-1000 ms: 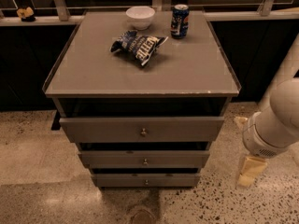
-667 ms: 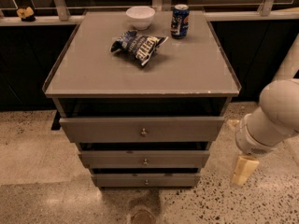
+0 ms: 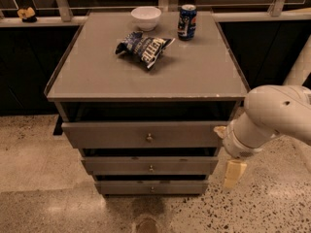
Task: Open top drawer
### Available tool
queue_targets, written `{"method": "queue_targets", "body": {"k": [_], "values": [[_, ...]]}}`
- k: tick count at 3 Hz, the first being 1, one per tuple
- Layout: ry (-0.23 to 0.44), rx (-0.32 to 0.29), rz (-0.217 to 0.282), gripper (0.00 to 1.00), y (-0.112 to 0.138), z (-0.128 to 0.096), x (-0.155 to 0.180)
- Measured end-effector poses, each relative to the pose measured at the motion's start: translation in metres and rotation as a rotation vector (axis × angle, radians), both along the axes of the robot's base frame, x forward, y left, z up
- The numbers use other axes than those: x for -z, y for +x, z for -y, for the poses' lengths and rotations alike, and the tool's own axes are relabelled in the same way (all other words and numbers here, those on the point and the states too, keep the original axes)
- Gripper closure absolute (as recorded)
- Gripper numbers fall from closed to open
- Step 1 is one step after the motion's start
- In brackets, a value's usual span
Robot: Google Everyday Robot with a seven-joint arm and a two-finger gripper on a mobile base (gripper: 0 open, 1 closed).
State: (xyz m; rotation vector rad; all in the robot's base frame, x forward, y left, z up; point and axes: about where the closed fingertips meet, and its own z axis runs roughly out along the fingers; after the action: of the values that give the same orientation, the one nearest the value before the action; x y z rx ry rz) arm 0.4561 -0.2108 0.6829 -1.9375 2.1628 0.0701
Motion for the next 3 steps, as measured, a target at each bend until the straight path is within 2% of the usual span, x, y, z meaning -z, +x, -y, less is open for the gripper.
{"method": "queue_targets", "body": {"k": [1, 2, 3], "values": [[0.023, -0.031, 0.067, 0.0, 0.006, -0.018, 0.0], [0.035, -0.022, 0.146, 0.0, 0.025, -0.033, 0.002], [0.036, -0.021, 0.146, 0.0, 0.025, -0.033, 0.002]]}}
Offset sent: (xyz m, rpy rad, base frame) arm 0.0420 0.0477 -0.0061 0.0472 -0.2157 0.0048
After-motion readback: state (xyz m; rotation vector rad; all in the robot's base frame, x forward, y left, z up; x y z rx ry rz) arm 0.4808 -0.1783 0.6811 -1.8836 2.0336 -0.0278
